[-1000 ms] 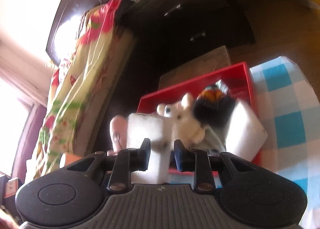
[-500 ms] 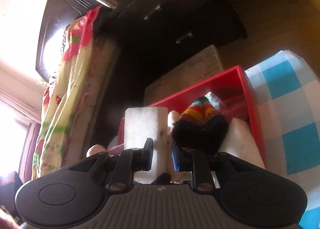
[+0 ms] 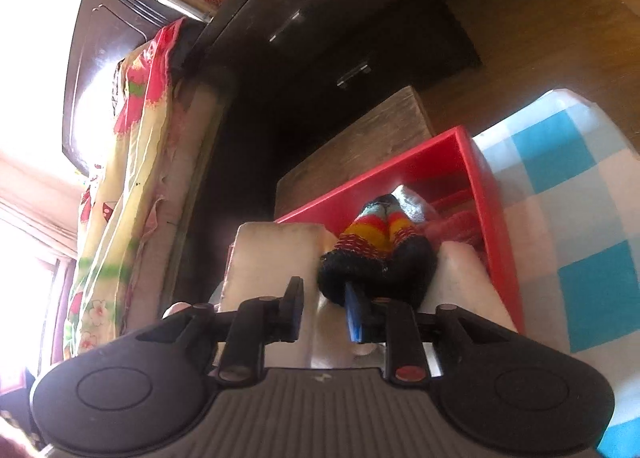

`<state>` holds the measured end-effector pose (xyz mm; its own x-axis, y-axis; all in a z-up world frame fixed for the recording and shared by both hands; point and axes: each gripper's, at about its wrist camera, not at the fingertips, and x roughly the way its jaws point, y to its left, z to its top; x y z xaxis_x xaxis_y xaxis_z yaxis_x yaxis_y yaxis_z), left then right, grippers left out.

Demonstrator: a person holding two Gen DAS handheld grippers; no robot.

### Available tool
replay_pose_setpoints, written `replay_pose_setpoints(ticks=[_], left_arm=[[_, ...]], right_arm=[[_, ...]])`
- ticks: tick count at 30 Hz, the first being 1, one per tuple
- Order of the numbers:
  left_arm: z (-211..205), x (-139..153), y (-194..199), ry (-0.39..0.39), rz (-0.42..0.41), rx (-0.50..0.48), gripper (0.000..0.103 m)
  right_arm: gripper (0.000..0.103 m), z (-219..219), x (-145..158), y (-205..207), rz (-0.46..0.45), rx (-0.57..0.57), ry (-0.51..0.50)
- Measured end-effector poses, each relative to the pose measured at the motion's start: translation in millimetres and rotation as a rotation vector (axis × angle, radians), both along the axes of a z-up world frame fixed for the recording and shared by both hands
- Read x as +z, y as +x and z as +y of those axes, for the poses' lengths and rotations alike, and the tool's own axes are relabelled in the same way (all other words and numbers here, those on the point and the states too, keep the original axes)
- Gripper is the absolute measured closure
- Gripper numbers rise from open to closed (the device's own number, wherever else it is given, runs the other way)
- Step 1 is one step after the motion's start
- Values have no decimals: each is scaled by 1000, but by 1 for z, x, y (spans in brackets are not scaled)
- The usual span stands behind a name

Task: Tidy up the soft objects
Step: 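Lift the white sponge with the left tool and carry it over the red box, then open the left tool to drop the sponge into the red box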

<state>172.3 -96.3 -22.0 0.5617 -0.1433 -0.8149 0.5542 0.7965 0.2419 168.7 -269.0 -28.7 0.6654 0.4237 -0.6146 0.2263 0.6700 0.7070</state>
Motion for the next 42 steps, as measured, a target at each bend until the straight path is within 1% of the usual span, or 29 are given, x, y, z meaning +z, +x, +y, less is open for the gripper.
replay_pose_setpoints(ticks=[1,3,4,5,6,10,13,15,18,22,25,28,31,34,37,42], left_arm=[[3,3,-2,-6,-2,5,9],[6,9,-7,-11,-8,20,8],[9,12,-10,-12,-10,32,7],[11,15,-12,-14,-12,42,6],[12,17,-14,-19,-15,49,6],[21,25,-21,-39,-16,79,6],[30,29,-26,-59,-9,117,6],[36,33,-32,-83,-2,126,6],[45,36,-39,-98,-8,153,6],[58,34,-45,-141,5,199,6],[64,34,-48,-160,1,226,6],[66,37,-47,-183,-16,247,6],[67,39,-42,-211,-26,281,6],[66,39,-39,-223,-23,290,6],[64,39,-39,-216,-35,296,6],[67,41,-40,-222,-51,323,5]], right_arm=[[94,1,4,-1,-2,5,-12],[80,3,12,-6,-13,-6,-49],[77,4,17,-9,-23,-15,-72],[71,5,23,-11,-32,-18,-102],[68,8,29,-13,-40,-19,-137],[67,17,48,-26,-65,-22,-247],[67,22,52,-30,-46,-32,-291],[67,23,51,-34,-30,-30,-287],[67,26,53,-38,-22,-19,-284],[67,33,59,-46,-28,-13,-325],[67,36,62,-52,-27,-15,-356],[66,35,60,-54,-16,-21,-384],[66,32,55,-53,4,-28,-389],[66,33,54,-53,8,-29,-415],[66,34,54,-53,7,-24,-422],[66,34,57,-58,6,-41,-478]])
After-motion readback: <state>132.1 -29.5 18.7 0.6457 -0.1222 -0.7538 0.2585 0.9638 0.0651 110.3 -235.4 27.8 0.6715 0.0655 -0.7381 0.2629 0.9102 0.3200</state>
